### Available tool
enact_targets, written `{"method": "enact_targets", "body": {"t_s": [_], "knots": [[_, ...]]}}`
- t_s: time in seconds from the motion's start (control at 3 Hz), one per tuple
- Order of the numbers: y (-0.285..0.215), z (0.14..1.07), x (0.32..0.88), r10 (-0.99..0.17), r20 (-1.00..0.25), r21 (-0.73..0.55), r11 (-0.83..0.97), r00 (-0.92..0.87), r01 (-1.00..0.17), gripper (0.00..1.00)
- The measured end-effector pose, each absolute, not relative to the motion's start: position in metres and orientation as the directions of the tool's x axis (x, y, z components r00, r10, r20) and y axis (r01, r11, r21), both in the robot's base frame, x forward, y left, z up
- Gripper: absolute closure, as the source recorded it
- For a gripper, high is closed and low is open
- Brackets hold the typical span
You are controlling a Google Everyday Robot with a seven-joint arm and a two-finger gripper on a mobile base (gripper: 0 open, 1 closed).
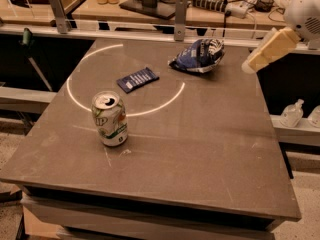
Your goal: Pick blue chip bag
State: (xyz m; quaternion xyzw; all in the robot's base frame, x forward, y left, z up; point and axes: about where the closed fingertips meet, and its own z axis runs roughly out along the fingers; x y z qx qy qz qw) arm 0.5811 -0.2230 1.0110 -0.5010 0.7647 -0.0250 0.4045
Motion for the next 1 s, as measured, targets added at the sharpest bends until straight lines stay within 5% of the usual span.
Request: {"method": "enact_targets", "body": {"t_s": [1.0], "knots": [[-0.181, 0.978, 0.643, -0.774, -0.609, -0.451, 0.517, -0.172, -0.728, 0.00]]}}
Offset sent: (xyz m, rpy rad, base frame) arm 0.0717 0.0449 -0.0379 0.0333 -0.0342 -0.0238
